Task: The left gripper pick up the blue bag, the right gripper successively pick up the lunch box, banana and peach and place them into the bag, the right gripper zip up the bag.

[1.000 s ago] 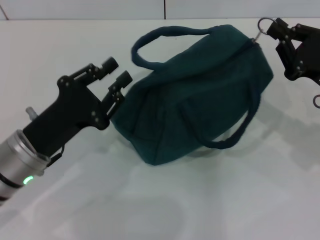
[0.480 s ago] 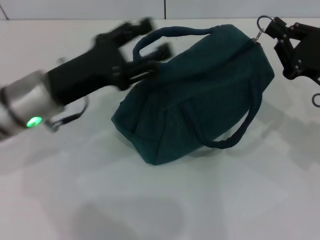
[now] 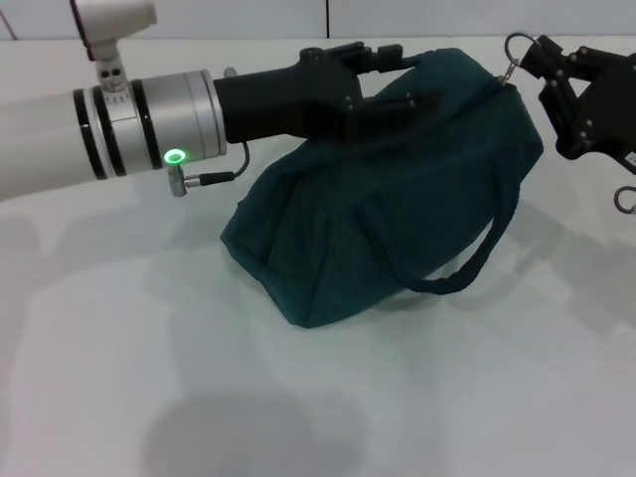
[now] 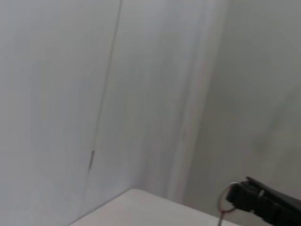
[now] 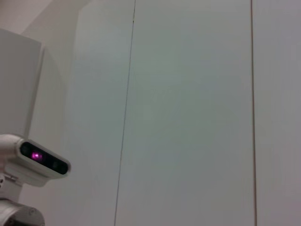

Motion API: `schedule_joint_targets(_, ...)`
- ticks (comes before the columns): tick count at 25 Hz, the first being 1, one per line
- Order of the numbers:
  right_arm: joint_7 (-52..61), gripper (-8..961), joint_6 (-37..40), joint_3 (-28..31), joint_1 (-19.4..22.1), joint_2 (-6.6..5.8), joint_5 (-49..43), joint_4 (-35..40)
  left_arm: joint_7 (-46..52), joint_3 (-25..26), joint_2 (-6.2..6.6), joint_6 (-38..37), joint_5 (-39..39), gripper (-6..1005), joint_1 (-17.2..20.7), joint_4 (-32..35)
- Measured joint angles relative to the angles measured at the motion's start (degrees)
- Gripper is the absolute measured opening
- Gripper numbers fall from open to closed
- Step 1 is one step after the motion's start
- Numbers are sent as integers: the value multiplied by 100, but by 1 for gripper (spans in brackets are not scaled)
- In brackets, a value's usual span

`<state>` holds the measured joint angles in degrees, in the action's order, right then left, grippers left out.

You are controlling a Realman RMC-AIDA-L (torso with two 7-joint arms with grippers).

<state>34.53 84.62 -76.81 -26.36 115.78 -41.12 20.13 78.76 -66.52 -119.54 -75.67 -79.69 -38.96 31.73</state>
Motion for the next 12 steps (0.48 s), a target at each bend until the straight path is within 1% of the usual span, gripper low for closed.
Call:
schedule_joint_targets(4,-5,14,-9,-28,-15,-1,-1,-2,28,-8,-10,199,-7,707,-3,4)
schedule_joint_targets(12,-8,14,-36,-37,-26,-3,-1,-10,-38,-70,-15,229,-16,628,65,-13)
